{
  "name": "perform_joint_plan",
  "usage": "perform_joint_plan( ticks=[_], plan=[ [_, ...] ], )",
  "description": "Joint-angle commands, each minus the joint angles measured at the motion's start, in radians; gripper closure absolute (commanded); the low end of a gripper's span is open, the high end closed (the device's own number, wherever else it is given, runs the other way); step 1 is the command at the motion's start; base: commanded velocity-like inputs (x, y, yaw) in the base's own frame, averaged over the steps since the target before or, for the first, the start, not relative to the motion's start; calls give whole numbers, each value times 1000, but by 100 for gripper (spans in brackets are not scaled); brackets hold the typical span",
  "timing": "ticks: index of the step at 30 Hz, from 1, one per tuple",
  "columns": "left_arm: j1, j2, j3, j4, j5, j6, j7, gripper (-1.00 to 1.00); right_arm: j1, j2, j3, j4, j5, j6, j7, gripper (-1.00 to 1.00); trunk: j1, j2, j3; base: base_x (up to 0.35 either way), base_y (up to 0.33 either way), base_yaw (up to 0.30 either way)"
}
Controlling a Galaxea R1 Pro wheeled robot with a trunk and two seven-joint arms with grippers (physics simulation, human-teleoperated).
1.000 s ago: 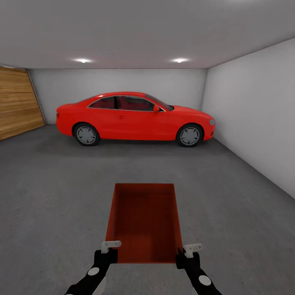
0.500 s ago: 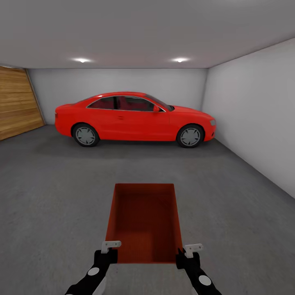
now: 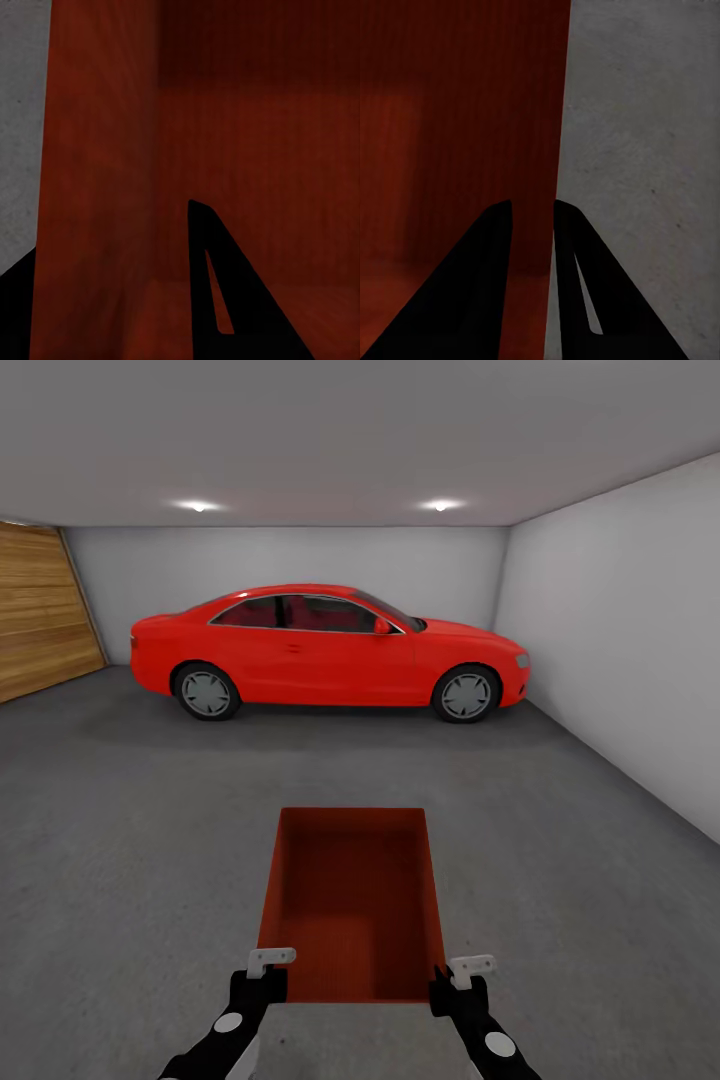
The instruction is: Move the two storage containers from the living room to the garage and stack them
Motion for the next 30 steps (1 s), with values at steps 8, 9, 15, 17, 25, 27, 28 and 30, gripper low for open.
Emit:
perform_joint_plan(
  ticks=[8,9,15,17,25,27,28,30],
  plan=[
    [-2,12,18,-2,-4,-4,53,100,-1,-1,12,2,-11,-3,29,100,1,-2,-2,64,0,0],
    [-2,12,18,-2,-4,-4,53,100,-1,-1,12,1,-11,-3,29,100,1,-2,-2,247,0,0],
    [-2,12,18,-2,-4,-4,53,100,-1,-1,12,2,-11,-3,29,100,1,-2,-2,307,0,0],
    [-2,12,18,-2,-4,-4,53,100,-1,-1,12,2,-11,-3,29,100,1,-2,-2,324,0,0],
    [-2,12,18,-2,-4,-4,53,100,-1,-1,12,2,-11,-3,29,100,1,-2,-2,186,0,0],
    [-2,12,18,-2,-4,-4,53,100,-1,-1,12,1,-11,-3,29,100,1,-2,-2,161,0,0],
    [-2,12,18,-2,-4,-3,53,100,-1,-1,12,2,-11,-3,29,100,1,-2,-2,261,0,0],
    [-2,12,18,-2,-4,-3,53,100,-1,-1,12,2,-11,-3,29,100,1,-2,-2,292,0,0]
  ],
)
